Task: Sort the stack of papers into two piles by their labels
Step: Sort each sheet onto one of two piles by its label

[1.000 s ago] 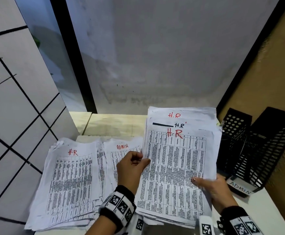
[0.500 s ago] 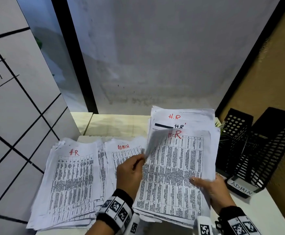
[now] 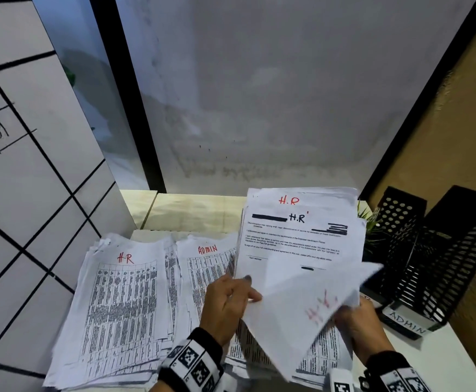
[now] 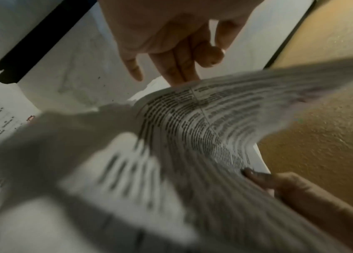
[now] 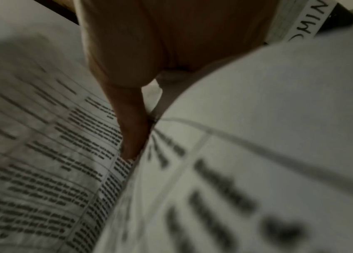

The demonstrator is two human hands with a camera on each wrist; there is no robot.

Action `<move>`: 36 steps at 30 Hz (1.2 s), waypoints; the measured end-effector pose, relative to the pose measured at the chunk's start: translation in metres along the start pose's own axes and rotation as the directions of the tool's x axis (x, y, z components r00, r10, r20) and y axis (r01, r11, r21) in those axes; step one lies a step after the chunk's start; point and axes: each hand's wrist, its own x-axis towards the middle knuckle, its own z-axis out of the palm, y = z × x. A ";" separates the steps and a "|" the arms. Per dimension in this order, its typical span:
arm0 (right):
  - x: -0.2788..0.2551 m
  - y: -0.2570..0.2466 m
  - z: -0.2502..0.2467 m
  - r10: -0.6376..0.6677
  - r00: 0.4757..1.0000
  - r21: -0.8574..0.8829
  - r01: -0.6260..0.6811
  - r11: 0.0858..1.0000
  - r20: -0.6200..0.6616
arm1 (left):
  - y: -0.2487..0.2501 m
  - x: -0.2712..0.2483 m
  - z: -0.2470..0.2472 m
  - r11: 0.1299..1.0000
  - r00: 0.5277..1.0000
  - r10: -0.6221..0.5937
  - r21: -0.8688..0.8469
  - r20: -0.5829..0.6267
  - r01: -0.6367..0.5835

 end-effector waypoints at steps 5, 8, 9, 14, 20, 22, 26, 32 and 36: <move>-0.003 -0.006 0.006 0.014 0.999 -0.024 -0.014 1.000 0.038 | 0.000 0.027 -0.001 0.974 0.973 -0.048 0.204 -0.224 0.095; -0.001 -0.007 0.006 0.011 0.998 0.024 -0.012 1.000 0.056 | 0.001 0.035 -0.003 0.976 0.951 -0.172 0.088 -0.255 0.200; 0.000 -0.006 0.006 0.005 0.998 0.032 -0.007 0.999 0.058 | 0.001 0.036 -0.003 0.976 0.943 -0.189 0.057 -0.273 0.212; 0.002 -0.002 0.007 -0.026 0.999 0.032 0.026 0.999 0.025 | 0.001 0.033 0.001 0.991 0.940 -0.113 0.036 -0.322 0.132; 0.002 -0.005 0.008 -0.037 0.998 0.037 0.035 0.999 0.043 | -0.011 0.031 0.004 0.991 0.962 0.044 0.132 -0.271 -0.008; 0.001 -0.007 0.007 -0.024 0.998 0.049 0.021 0.999 0.052 | -0.015 0.029 0.001 0.963 0.944 0.209 0.221 -0.254 -0.153; 0.001 -0.007 0.004 -0.012 1.000 0.059 0.010 0.998 0.027 | -0.020 0.020 -0.002 0.926 0.913 0.370 0.150 -0.170 -0.347; 0.001 -0.005 0.003 0.000 1.000 0.078 -0.001 0.997 0.014 | -0.024 0.007 -0.011 0.962 0.968 0.242 0.116 0.069 -0.248; 0.001 -0.003 0.005 0.011 0.999 0.100 -0.015 0.995 0.039 | -0.014 0.002 -0.014 0.999 0.999 0.026 0.046 -0.027 -0.025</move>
